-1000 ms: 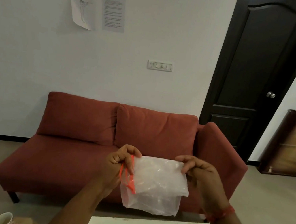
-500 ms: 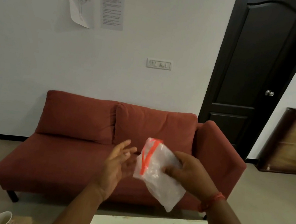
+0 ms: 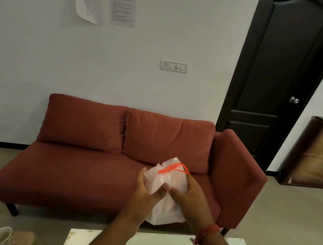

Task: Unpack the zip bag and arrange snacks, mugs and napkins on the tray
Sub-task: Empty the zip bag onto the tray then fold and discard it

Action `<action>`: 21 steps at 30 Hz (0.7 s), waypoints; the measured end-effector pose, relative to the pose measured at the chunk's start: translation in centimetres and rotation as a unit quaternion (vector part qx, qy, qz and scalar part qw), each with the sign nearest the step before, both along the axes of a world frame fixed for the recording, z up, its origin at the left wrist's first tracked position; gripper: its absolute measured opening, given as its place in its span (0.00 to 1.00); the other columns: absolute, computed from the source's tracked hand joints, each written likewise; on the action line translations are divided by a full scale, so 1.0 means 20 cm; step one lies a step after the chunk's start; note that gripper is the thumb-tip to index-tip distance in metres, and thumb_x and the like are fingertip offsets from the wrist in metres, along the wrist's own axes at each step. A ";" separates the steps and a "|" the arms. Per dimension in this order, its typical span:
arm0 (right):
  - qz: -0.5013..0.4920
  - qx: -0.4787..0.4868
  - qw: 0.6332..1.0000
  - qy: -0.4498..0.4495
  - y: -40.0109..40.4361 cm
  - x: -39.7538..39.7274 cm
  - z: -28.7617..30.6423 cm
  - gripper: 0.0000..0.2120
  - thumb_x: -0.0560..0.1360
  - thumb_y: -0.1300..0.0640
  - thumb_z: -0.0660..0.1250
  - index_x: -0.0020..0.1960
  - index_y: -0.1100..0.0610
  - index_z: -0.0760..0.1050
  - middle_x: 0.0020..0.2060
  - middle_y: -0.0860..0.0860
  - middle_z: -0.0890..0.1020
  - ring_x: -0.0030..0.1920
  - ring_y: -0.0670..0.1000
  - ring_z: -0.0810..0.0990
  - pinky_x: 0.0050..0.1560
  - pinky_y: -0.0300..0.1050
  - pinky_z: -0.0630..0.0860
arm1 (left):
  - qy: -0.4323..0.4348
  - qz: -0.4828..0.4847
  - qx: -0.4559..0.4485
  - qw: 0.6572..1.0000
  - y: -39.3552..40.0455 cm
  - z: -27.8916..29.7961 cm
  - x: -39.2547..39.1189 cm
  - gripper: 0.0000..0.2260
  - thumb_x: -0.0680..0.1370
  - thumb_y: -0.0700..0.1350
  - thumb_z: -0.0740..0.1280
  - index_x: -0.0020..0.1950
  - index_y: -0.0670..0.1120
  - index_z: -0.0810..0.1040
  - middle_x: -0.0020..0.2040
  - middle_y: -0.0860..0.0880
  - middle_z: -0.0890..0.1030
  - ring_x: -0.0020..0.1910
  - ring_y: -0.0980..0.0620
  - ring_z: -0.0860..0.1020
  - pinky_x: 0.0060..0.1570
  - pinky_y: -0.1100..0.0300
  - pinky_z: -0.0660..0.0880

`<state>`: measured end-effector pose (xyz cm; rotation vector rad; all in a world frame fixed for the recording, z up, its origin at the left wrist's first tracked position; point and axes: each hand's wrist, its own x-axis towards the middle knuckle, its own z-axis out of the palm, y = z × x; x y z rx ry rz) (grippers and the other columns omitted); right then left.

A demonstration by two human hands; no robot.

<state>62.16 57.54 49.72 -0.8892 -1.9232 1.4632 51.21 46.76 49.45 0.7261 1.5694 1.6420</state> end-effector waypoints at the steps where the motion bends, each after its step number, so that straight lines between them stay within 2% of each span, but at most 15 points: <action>1: 0.010 0.018 1.000 -0.019 -0.01 0.00 0.00 0.23 0.74 0.55 0.73 0.66 0.45 0.71 0.55 0.42 0.81 0.55 0.45 0.81 0.56 0.49 0.81 | 0.018 0.023 -0.021 0.999 0.01 0.01 0.00 0.49 0.62 0.69 0.73 0.76 0.58 0.55 0.69 0.53 0.70 0.64 0.48 0.75 0.58 0.51 0.77; 2: 0.019 0.036 0.998 -0.038 -0.02 0.01 0.00 0.22 0.74 0.56 0.72 0.65 0.44 0.70 0.54 0.40 0.80 0.54 0.43 0.80 0.54 0.45 0.81 | 0.031 0.050 -0.032 0.998 0.01 0.03 0.00 0.44 0.67 0.65 0.72 0.77 0.56 0.55 0.67 0.52 0.69 0.63 0.48 0.75 0.57 0.53 0.77; 4: 0.036 0.060 0.996 -0.061 -0.02 0.02 0.00 0.22 0.74 0.57 0.71 0.65 0.43 0.71 0.53 0.40 0.80 0.53 0.43 0.80 0.50 0.42 0.80 | 0.051 0.089 -0.031 0.994 0.02 0.03 0.00 0.30 0.75 0.55 0.71 0.73 0.54 0.63 0.65 0.51 0.73 0.60 0.49 0.76 0.54 0.55 0.77; 6: 0.041 0.047 0.996 -0.060 -0.01 0.05 -0.01 0.21 0.74 0.57 0.72 0.63 0.43 0.73 0.53 0.43 0.82 0.53 0.45 0.82 0.52 0.46 0.82 | 0.054 0.116 -0.011 0.992 0.02 0.03 -0.02 0.16 0.78 0.46 0.69 0.65 0.53 0.72 0.61 0.50 0.78 0.55 0.52 0.79 0.49 0.59 0.78; 8: 0.026 0.011 0.999 -0.031 0.00 0.07 -0.02 0.17 0.75 0.57 0.72 0.61 0.45 0.74 0.54 0.46 0.83 0.52 0.46 0.83 0.55 0.53 0.82 | 0.046 0.131 0.006 0.990 0.00 0.03 -0.04 0.10 0.79 0.42 0.68 0.58 0.53 0.76 0.56 0.49 0.82 0.51 0.53 0.80 0.43 0.60 0.78; 10: -0.015 -0.008 1.000 -0.009 0.00 0.08 -0.01 0.17 0.75 0.50 0.72 0.62 0.45 0.72 0.56 0.46 0.82 0.54 0.47 0.83 0.55 0.55 0.82 | 0.034 0.120 0.009 0.992 -0.01 0.04 -0.07 0.09 0.79 0.42 0.68 0.57 0.53 0.78 0.53 0.50 0.83 0.49 0.51 0.82 0.40 0.59 0.79; 12: -0.043 0.005 0.999 -0.017 0.01 0.09 -0.02 0.29 0.71 0.37 0.70 0.68 0.43 0.67 0.59 0.43 0.78 0.57 0.47 0.80 0.57 0.54 0.82 | 0.031 0.081 -0.002 0.996 -0.02 0.03 -0.08 0.10 0.78 0.42 0.68 0.57 0.54 0.79 0.51 0.50 0.84 0.48 0.50 0.83 0.38 0.59 0.80; 13: -0.039 0.001 0.999 -0.021 0.01 0.10 -0.01 0.31 0.70 0.35 0.68 0.70 0.40 0.65 0.59 0.40 0.76 0.57 0.47 0.80 0.57 0.54 0.81 | 0.027 0.056 -0.006 0.998 -0.02 0.02 -0.08 0.10 0.79 0.41 0.68 0.56 0.55 0.79 0.51 0.50 0.84 0.48 0.49 0.83 0.39 0.58 0.80; 14: -0.031 -0.014 0.999 -0.015 0.02 0.09 -0.01 0.27 0.72 0.35 0.67 0.69 0.38 0.66 0.58 0.40 0.77 0.55 0.46 0.80 0.56 0.53 0.82 | 0.023 0.031 -0.005 0.999 -0.01 0.01 -0.07 0.11 0.79 0.40 0.67 0.55 0.56 0.80 0.51 0.50 0.84 0.48 0.49 0.83 0.41 0.57 0.81; 15: -0.032 -0.035 0.999 0.002 0.01 0.08 -0.01 0.19 0.75 0.40 0.67 0.65 0.39 0.71 0.56 0.41 0.79 0.53 0.46 0.81 0.55 0.52 0.82 | 0.027 0.013 -0.004 1.000 0.00 0.00 -0.06 0.12 0.79 0.38 0.66 0.53 0.56 0.81 0.51 0.50 0.85 0.48 0.50 0.83 0.42 0.57 0.80; 17: -0.057 -0.069 0.995 0.039 0.00 0.08 0.01 0.06 0.80 0.50 0.66 0.54 0.44 0.81 0.49 0.47 0.85 0.46 0.44 0.83 0.50 0.49 0.82 | 0.050 -0.004 -0.008 0.999 0.01 -0.02 -0.06 0.14 0.78 0.36 0.65 0.51 0.56 0.82 0.48 0.53 0.85 0.48 0.52 0.83 0.45 0.57 0.80; 19: -0.086 -0.062 0.993 0.049 0.01 0.10 0.00 0.09 0.80 0.57 0.65 0.46 0.51 0.83 0.41 0.49 0.85 0.41 0.46 0.81 0.41 0.43 0.81 | 0.070 -0.009 -0.011 0.997 0.03 -0.05 -0.09 0.17 0.76 0.33 0.64 0.49 0.56 0.83 0.48 0.54 0.85 0.50 0.52 0.82 0.50 0.56 0.80; 21: -0.113 -0.071 0.989 0.059 0.01 0.13 -0.02 0.11 0.80 0.61 0.65 0.42 0.54 0.82 0.38 0.50 0.84 0.39 0.48 0.79 0.34 0.38 0.77 | 0.082 -0.013 -0.014 0.996 0.06 -0.08 -0.11 0.19 0.75 0.31 0.64 0.47 0.56 0.83 0.49 0.54 0.85 0.52 0.51 0.82 0.53 0.56 0.79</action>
